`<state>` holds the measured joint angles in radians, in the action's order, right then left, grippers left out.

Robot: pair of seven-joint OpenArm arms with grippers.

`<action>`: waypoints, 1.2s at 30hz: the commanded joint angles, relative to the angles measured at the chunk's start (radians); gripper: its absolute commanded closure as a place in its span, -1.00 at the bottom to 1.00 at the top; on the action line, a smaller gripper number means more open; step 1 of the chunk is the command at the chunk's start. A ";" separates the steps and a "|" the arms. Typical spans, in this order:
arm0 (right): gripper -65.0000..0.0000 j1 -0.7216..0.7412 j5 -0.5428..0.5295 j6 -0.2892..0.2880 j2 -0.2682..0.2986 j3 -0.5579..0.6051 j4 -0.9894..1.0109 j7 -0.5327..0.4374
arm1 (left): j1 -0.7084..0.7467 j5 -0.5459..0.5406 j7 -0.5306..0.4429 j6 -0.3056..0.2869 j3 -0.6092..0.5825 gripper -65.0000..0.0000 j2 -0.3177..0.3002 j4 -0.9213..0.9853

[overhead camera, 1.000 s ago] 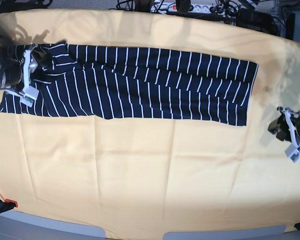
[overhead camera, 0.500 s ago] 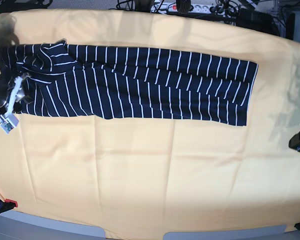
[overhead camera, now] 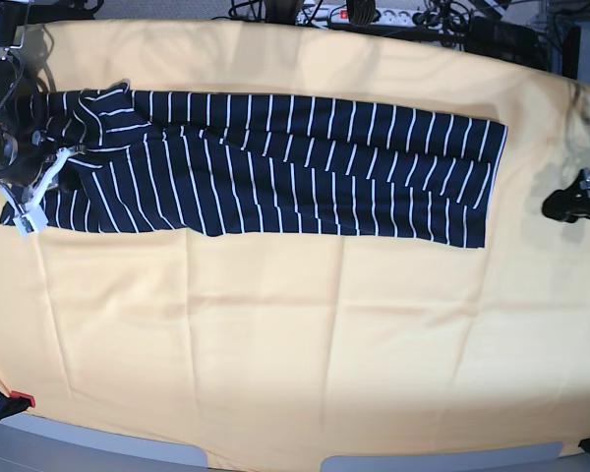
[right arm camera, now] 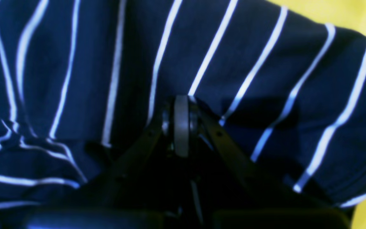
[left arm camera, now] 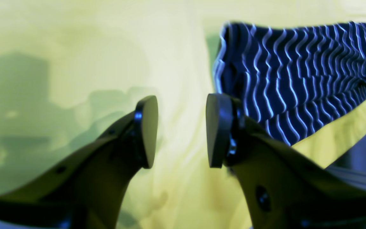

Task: Fold the T-shirt properly
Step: 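Grasp the opposite shirt end with the left gripper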

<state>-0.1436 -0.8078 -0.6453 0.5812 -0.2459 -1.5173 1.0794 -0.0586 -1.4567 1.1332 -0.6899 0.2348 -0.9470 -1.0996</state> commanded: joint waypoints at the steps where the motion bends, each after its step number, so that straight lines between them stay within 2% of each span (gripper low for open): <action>1: 1.00 0.003 0.006 -0.014 0.000 0.003 0.002 0.013 | -0.018 -0.021 -0.024 -0.008 0.011 0.17 -0.020 -0.003; 4: 1.00 0.003 0.005 -0.008 -0.003 0.003 0.002 0.014 | 0.003 -0.027 -0.036 0.011 0.011 0.16 0.031 0.023; 7: 1.00 0.003 0.004 0.000 -0.002 0.003 0.002 0.020 | 0.049 -0.027 -0.020 0.009 0.011 0.08 0.075 0.024; 12: 1.00 0.006 -0.003 -0.003 -0.002 0.003 0.002 0.019 | 0.093 -0.027 -0.008 0.000 0.010 0.07 0.140 0.024; 24: 1.00 0.006 -0.006 -0.002 -0.002 0.003 0.002 0.019 | 0.094 -0.027 -0.009 -0.008 -0.014 0.07 0.282 0.023; 31: 1.00 0.006 -0.006 -0.002 -0.002 0.003 0.001 0.020 | 0.094 -0.027 -0.006 -0.008 -0.138 0.07 0.299 -0.010; 36: 1.00 0.006 -0.006 -0.002 -0.002 0.003 0.001 0.020 | 0.094 -0.027 -0.006 -0.008 -0.144 0.07 0.299 -0.089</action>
<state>-0.1383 -0.8185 -0.6441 0.5728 -0.2466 -1.5150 1.0767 0.0334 -1.4666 1.0931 -0.7078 0.1032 -0.6502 -1.1812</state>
